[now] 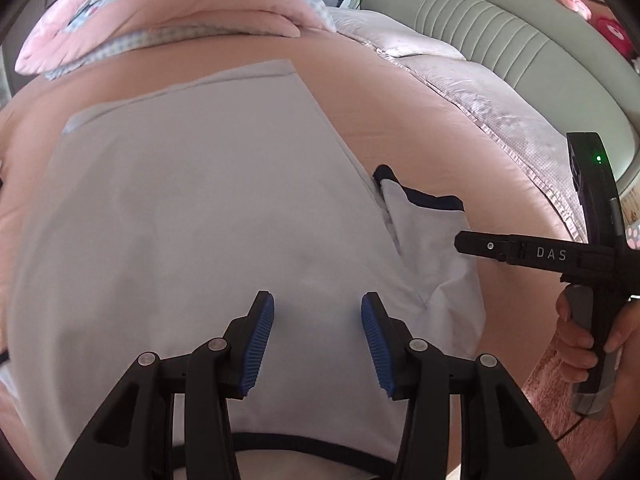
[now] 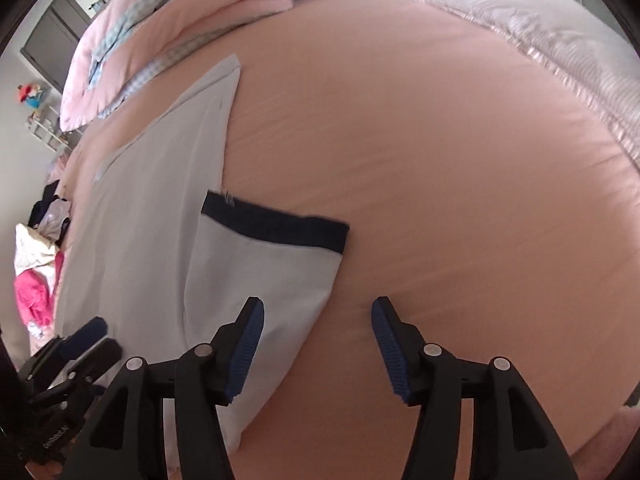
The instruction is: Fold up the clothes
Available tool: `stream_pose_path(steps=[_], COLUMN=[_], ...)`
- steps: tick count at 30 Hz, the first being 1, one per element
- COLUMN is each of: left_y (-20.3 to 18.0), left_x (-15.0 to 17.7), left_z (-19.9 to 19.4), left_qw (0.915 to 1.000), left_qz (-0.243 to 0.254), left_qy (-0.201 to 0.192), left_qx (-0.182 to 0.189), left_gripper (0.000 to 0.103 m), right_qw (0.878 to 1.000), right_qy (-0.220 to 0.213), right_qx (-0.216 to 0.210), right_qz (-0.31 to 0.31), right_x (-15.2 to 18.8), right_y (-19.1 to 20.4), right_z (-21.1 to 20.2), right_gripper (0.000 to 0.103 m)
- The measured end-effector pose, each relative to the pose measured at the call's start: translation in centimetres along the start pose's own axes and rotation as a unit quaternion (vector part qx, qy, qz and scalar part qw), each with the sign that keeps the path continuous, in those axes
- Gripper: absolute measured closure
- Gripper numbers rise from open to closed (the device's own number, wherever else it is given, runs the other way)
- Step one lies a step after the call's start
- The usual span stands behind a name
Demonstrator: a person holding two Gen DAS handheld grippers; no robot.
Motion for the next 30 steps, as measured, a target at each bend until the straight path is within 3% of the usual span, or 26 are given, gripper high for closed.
stream_pose_path(steps=[3,5,7,9,16,18,21,23,26,27,30], left_y=[-0.6,-1.0,-1.3,-1.7,-2.1,-2.6,-3.9,-4.8,-5.5,-5.3,-5.2], left_x=[0.6,0.9,1.3,1.7,1.2,1.2,2.1,2.8,2.8,2.8,3.4], left_z=[-0.2,-0.3,-0.4,-0.5,-1.8,-1.3,1.5,1.9,0.3,-0.5,-2.3], left_qw=[1.0,0.9999,0.9998,0.9997,0.9994,0.9995,0.9999,0.9991,0.9974,0.9982,0.9969], left_qz=[-0.008,-0.014,-0.019,-0.024,-0.021,-0.015,0.01,0.03,0.054,0.046,0.051], left_qy=[0.0,-0.001,-0.001,-0.001,-0.025,-0.021,0.006,-0.016,-0.019,-0.024,-0.059], left_qx=[0.002,0.003,0.005,0.006,0.013,0.016,-0.001,-0.026,-0.044,-0.029,-0.01], left_gripper=[0.061,0.061,0.061,0.061,0.061,0.061,0.06,0.057,0.057,0.057,0.057], right_qw=[0.999,0.997,0.998,0.997,0.995,0.994,0.998,0.998,0.997,0.996,0.993], right_qy=[-0.011,-0.018,-0.003,0.002,-0.086,-0.095,-0.051,-0.041,-0.057,-0.074,-0.118], right_qx=[-0.039,-0.073,-0.064,-0.074,-0.031,-0.012,0.004,0.001,0.012,0.014,0.0], right_qz=[0.017,0.021,0.0,0.003,-0.049,-0.048,0.022,0.055,0.042,0.04,-0.009], right_x=[-0.4,-1.1,-1.6,-1.5,-1.8,-1.6,-0.7,-0.3,-0.8,-0.8,-0.7], right_y=[-0.7,-1.2,-0.3,0.1,0.8,-0.1,-3.6,-5.1,-4.4,-4.2,-1.6], right_z=[1.0,2.4,3.8,4.0,-1.2,-1.7,0.2,0.8,0.0,-0.9,-3.1], right_gripper=[0.04,0.047,0.082,0.102,0.102,0.102,0.103,0.103,0.103,0.096,0.095])
Point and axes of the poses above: each gripper's, at about its wrist camera, not at the fingertips, and z roughly the way its jaws point, y to its left, x to its underside, the point moved 3 cm from there along z, roughly the way its jaws point, and after that the axes turned 15 degrees about -x, right-handed, at the moved point
